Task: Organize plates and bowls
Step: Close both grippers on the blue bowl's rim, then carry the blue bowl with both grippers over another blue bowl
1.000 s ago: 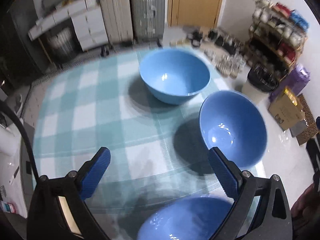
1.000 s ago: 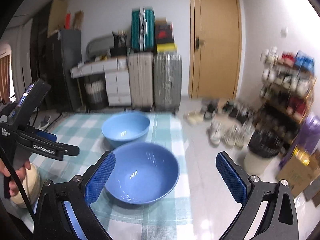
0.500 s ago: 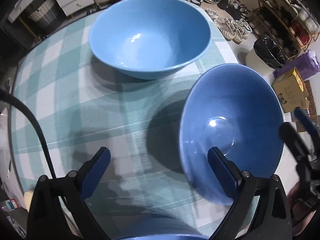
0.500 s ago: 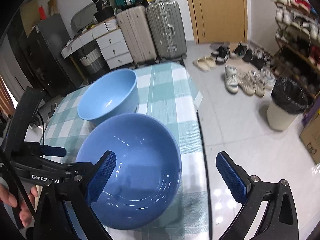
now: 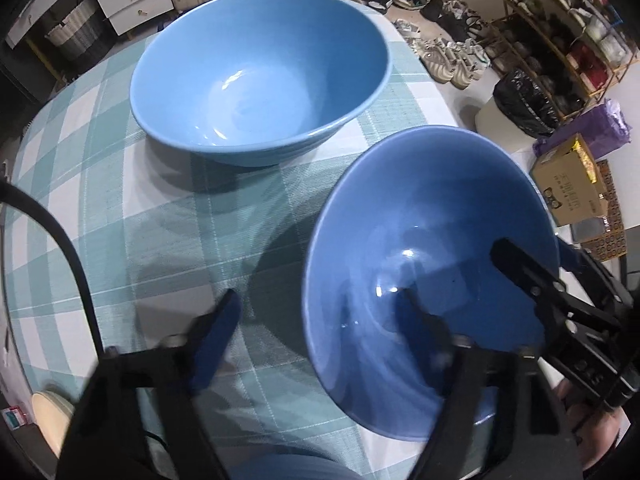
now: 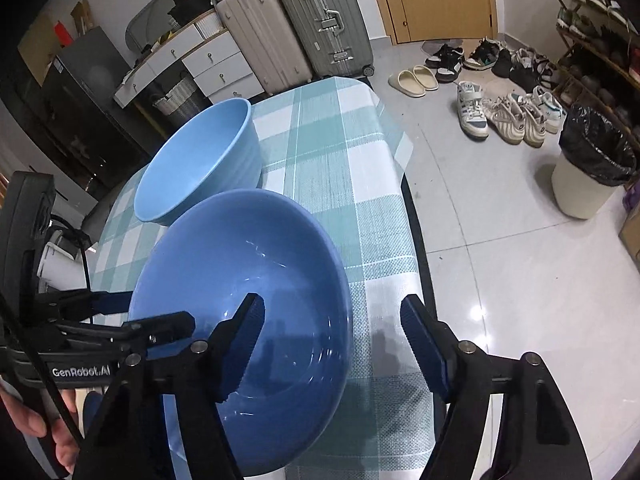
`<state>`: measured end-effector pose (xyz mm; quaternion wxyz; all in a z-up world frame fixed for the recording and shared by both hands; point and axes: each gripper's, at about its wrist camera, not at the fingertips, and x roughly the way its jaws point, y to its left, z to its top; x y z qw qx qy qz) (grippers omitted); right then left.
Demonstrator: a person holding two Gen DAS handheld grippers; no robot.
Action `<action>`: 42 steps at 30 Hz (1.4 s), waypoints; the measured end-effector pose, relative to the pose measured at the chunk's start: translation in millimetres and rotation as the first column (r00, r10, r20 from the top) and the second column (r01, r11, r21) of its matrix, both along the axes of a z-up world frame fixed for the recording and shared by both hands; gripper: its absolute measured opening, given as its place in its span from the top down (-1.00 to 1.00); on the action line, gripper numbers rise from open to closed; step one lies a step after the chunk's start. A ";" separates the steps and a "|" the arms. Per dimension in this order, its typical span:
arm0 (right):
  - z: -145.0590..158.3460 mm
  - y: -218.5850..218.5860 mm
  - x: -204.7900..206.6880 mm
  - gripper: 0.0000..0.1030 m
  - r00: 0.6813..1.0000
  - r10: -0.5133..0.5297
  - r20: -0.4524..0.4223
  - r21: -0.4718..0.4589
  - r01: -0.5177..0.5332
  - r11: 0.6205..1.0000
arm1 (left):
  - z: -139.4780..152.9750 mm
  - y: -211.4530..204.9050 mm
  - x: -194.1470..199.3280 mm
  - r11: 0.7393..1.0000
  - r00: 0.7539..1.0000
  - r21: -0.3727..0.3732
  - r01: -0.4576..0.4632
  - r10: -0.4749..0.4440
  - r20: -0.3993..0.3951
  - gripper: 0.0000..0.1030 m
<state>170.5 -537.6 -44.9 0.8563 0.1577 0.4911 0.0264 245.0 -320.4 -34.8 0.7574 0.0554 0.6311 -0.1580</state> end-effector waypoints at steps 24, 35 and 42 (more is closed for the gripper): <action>-4.3 0.6 -5.5 0.77 0.999 -0.003 -0.036 0.025 0.004 1.000 | 9.4 18.5 -3.5 0.987 0.999 -0.153 0.040 -0.038 0.015 0.88; 12.8 7.7 -11.3 0.79 1.000 -0.018 -0.010 -0.023 0.018 1.000 | 15.8 25.5 -9.2 0.982 1.000 -0.187 0.014 -0.014 0.000 0.89; 30.8 13.4 -18.6 0.80 1.000 -0.013 0.013 -0.019 0.013 1.000 | 28.9 33.5 -14.3 0.979 1.000 -0.203 0.002 0.001 0.015 0.89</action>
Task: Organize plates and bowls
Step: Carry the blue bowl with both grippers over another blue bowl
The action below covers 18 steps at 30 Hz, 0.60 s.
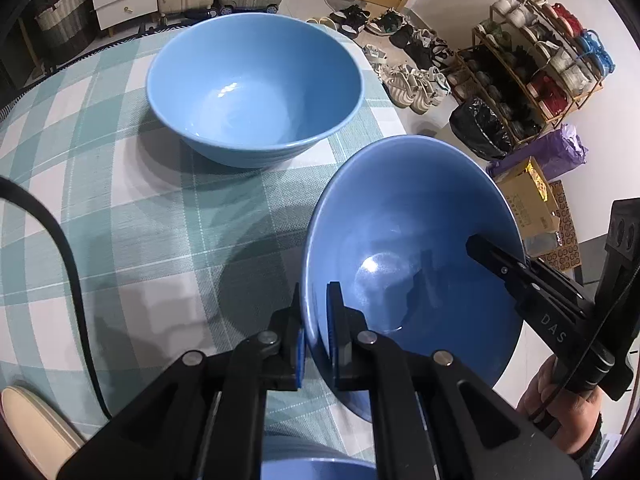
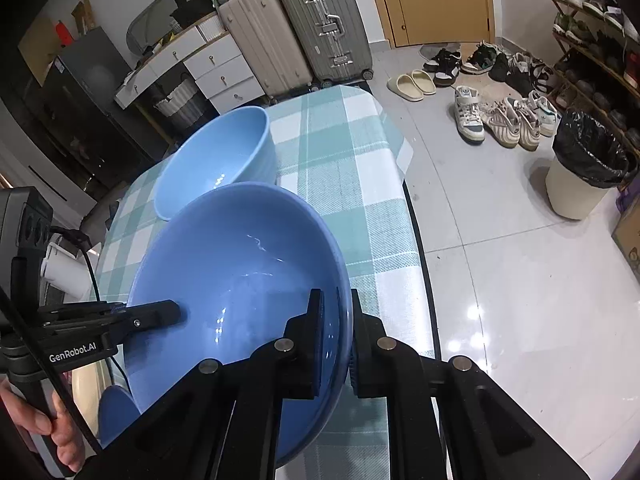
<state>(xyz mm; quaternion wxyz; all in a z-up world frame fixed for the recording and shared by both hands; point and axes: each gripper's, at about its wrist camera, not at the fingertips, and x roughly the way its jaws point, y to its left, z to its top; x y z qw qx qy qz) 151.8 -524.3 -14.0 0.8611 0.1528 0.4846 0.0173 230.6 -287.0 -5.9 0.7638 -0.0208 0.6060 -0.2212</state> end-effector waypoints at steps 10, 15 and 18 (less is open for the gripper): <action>39.4 25.8 -17.0 0.80 0.999 0.006 0.034 -0.016 -0.006 1.000 | 29.3 28.6 -13.2 0.998 0.999 -0.066 -0.020 0.022 0.030 0.89; 62.7 45.7 -28.4 0.80 0.999 0.019 0.049 -0.036 -0.018 0.999 | 43.7 47.9 -24.1 0.995 0.998 -0.085 -0.043 0.047 0.043 0.89; 74.3 59.6 -36.9 0.80 0.998 0.030 0.058 -0.037 -0.028 0.999 | 54.1 61.9 -34.8 0.995 0.997 -0.086 -0.050 0.056 0.060 0.89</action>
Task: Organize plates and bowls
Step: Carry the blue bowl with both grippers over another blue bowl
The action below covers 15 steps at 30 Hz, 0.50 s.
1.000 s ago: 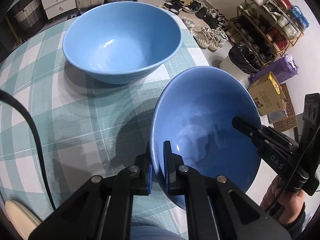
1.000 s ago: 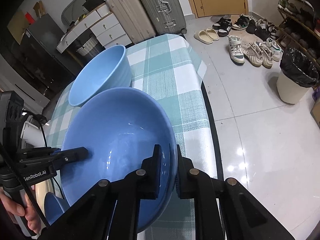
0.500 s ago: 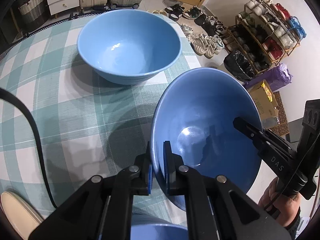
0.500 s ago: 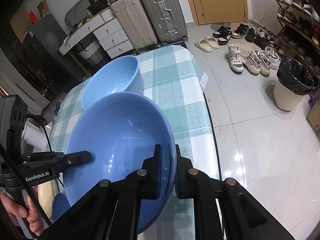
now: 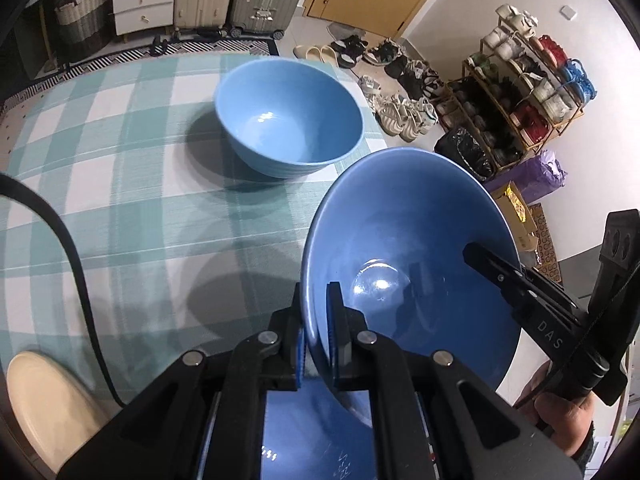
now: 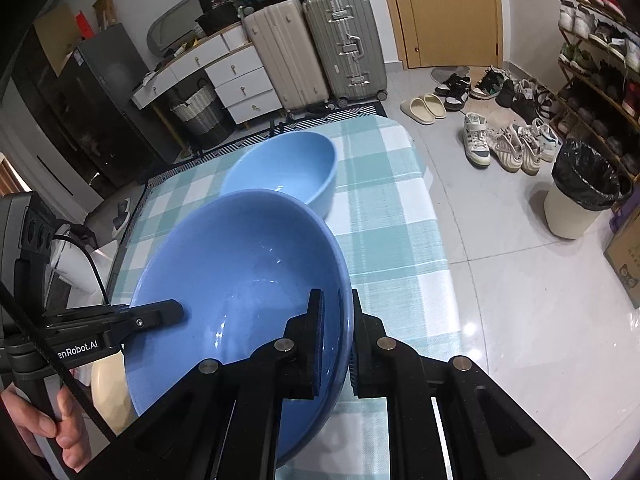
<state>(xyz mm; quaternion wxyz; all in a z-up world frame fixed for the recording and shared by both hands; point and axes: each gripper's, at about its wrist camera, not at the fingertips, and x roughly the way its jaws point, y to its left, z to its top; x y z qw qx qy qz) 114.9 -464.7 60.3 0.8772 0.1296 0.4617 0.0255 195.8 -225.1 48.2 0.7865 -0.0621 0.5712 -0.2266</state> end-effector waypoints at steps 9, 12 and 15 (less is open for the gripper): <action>17.6 48.7 -33.7 0.80 0.999 0.044 0.015 0.013 -0.045 0.999 | 14.0 51.0 -33.9 0.998 0.998 -0.023 -0.059 0.059 0.015 0.89; 18.9 63.5 -44.9 0.80 0.998 0.057 0.015 0.011 -0.057 0.998 | 14.9 62.6 -46.3 0.997 0.998 -0.024 -0.068 0.069 0.015 0.89; 18.4 75.1 -56.4 0.80 0.998 0.061 0.015 0.019 -0.062 0.998 | 15.1 73.5 -61.0 0.997 0.997 -0.022 -0.079 0.079 0.024 0.89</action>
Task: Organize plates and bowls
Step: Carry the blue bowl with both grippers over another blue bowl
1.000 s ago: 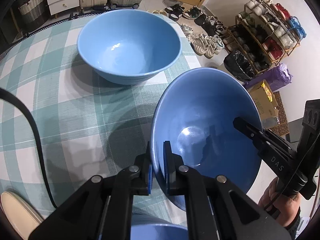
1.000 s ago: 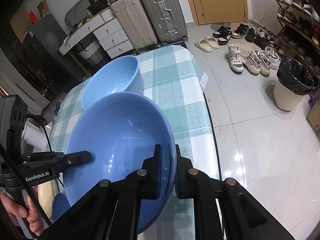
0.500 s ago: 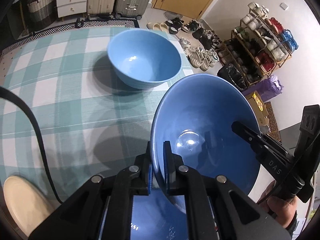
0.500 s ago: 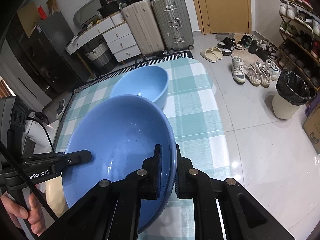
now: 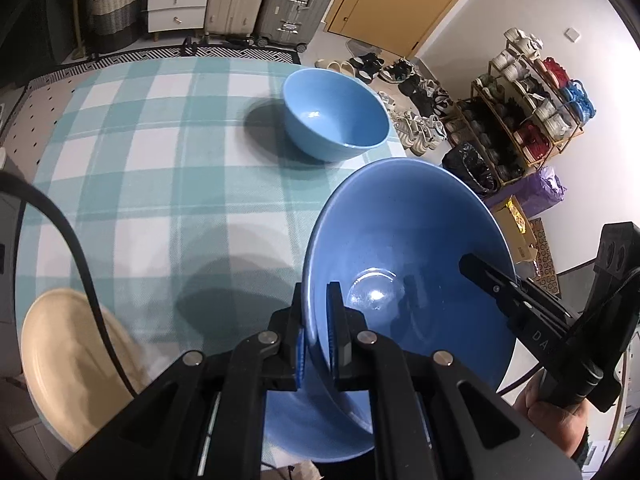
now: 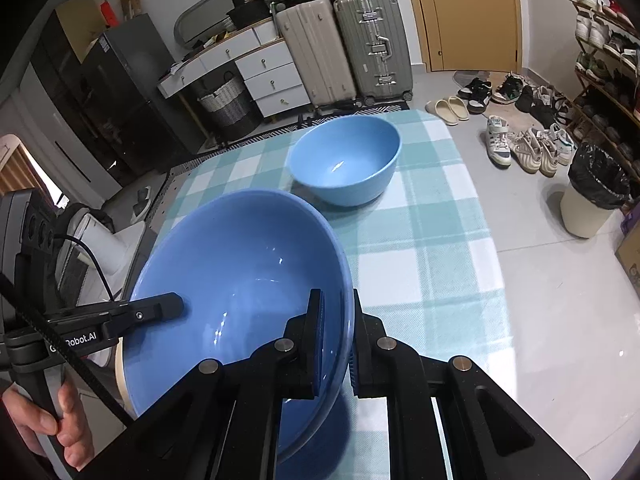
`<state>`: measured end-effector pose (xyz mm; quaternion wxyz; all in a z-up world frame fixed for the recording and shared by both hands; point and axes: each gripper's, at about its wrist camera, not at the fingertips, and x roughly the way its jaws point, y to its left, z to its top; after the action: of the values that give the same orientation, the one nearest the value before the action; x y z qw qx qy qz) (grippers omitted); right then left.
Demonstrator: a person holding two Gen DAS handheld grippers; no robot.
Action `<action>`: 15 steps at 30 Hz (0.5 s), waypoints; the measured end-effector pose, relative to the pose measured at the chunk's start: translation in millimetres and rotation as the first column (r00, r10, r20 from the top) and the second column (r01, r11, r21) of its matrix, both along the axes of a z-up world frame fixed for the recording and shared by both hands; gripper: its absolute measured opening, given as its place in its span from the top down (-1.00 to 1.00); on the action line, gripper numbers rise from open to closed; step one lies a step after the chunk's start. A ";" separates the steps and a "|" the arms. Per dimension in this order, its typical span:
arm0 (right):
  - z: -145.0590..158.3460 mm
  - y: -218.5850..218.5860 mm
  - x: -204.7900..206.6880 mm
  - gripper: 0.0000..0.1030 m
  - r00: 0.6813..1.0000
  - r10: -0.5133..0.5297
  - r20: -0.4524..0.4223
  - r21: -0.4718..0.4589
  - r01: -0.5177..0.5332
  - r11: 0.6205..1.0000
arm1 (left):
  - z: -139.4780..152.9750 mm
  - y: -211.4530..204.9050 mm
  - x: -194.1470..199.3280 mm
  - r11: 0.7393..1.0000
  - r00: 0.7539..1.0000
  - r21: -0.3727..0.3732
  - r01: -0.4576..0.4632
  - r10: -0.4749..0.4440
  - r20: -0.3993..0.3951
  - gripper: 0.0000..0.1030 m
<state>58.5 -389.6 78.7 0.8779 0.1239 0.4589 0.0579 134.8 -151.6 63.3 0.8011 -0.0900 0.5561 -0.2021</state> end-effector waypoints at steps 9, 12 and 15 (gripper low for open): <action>-13.2 25.4 -34.0 0.80 1.000 0.009 -0.010 -0.021 -0.009 1.000 | -19.5 26.2 -33.2 0.999 1.000 -0.030 -0.023 0.022 -0.016 0.89; -22.0 30.8 -40.7 0.80 1.000 0.010 -0.015 -0.026 -0.010 1.000 | -27.9 29.4 -40.5 0.999 0.999 -0.030 -0.027 0.026 -0.019 0.89; -31.7 33.5 -46.9 0.80 1.000 0.011 -0.020 -0.023 -0.011 1.000 | -36.4 32.5 -46.8 0.999 0.999 -0.032 -0.029 0.028 -0.024 0.89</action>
<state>11.6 -356.1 46.9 0.8744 0.1119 0.4687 0.0564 88.0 -119.1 26.9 0.7957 -0.1133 0.5608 -0.1987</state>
